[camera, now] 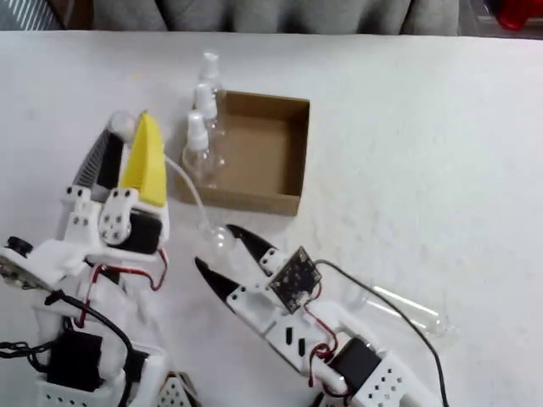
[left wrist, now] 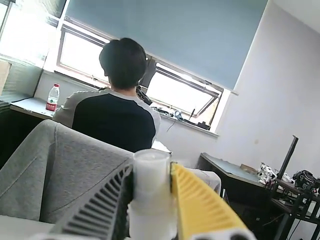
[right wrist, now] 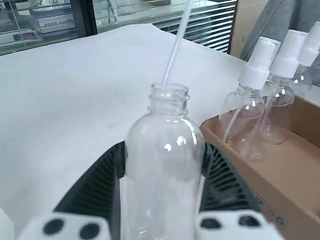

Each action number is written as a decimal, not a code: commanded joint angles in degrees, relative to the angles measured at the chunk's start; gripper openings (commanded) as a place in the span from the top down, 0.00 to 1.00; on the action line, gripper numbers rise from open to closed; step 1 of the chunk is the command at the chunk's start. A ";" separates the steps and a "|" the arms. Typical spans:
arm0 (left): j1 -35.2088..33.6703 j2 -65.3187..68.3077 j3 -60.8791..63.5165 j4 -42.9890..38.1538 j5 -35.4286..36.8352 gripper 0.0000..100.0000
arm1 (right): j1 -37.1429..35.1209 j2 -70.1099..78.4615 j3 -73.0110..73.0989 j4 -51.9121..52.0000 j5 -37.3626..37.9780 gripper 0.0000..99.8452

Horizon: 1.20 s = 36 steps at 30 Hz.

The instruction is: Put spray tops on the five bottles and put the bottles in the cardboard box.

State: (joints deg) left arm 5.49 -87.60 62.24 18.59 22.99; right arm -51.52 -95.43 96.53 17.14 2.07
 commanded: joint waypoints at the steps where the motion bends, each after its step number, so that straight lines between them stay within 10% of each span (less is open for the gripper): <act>1: -0.92 -0.66 -4.57 2.46 0.53 0.98 | -0.04 -0.75 0.62 0.04 0.70 0.98; 36: 7.08 -0.84 4.48 20.75 1.05 0.98 | -0.04 -0.75 0.62 0.04 0.70 0.98</act>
State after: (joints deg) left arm 11.65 -88.13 66.37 38.81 23.69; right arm -51.34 -95.43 96.53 17.14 2.07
